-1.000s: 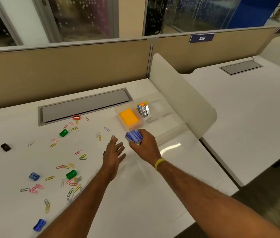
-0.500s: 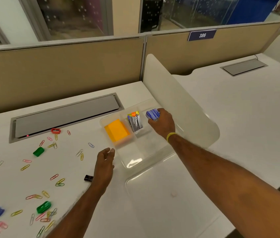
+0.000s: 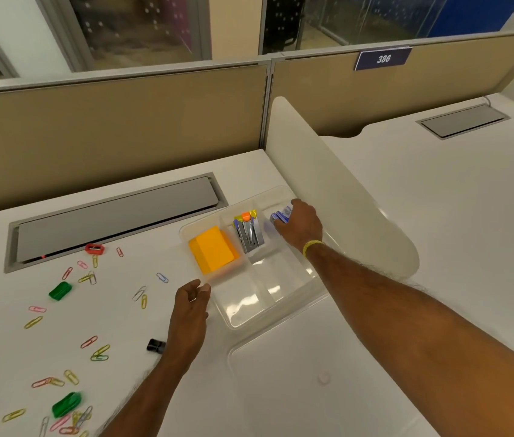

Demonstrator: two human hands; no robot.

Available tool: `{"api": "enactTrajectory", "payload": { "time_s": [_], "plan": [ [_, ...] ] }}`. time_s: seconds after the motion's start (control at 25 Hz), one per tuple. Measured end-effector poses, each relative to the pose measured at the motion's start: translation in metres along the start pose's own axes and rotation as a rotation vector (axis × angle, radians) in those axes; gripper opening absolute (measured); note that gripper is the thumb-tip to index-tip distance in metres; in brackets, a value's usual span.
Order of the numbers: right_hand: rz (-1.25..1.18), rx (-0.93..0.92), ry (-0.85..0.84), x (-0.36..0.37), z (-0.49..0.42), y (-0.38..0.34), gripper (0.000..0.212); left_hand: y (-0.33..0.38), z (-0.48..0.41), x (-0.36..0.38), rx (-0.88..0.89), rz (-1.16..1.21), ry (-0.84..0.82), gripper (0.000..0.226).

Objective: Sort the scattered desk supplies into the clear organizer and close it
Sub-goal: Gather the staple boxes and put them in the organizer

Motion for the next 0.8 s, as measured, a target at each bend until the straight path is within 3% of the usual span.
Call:
{"api": "enactTrajectory", "payload": {
  "time_s": [0.48,0.8],
  "plan": [
    [0.048,-0.12,0.015,-0.029,0.072,-0.001,0.064,0.004,0.035,-0.031,0.169,-0.191,-0.003,0.041],
    [0.063,-0.232,-0.018,-0.029,0.164,-0.028,0.075,-0.008,0.065,-0.079,0.273,-0.416,-0.071,0.065]
  ]
}}
Point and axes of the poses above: each hand's wrist, its own z-axis away from the middle knuckle, its own x-axis out of the palm, y = z × x, the point moved 4 cm from there along -z, towards the middle knuckle, and after that the axes turned 5 degrees about y, right-handed, at the moved point
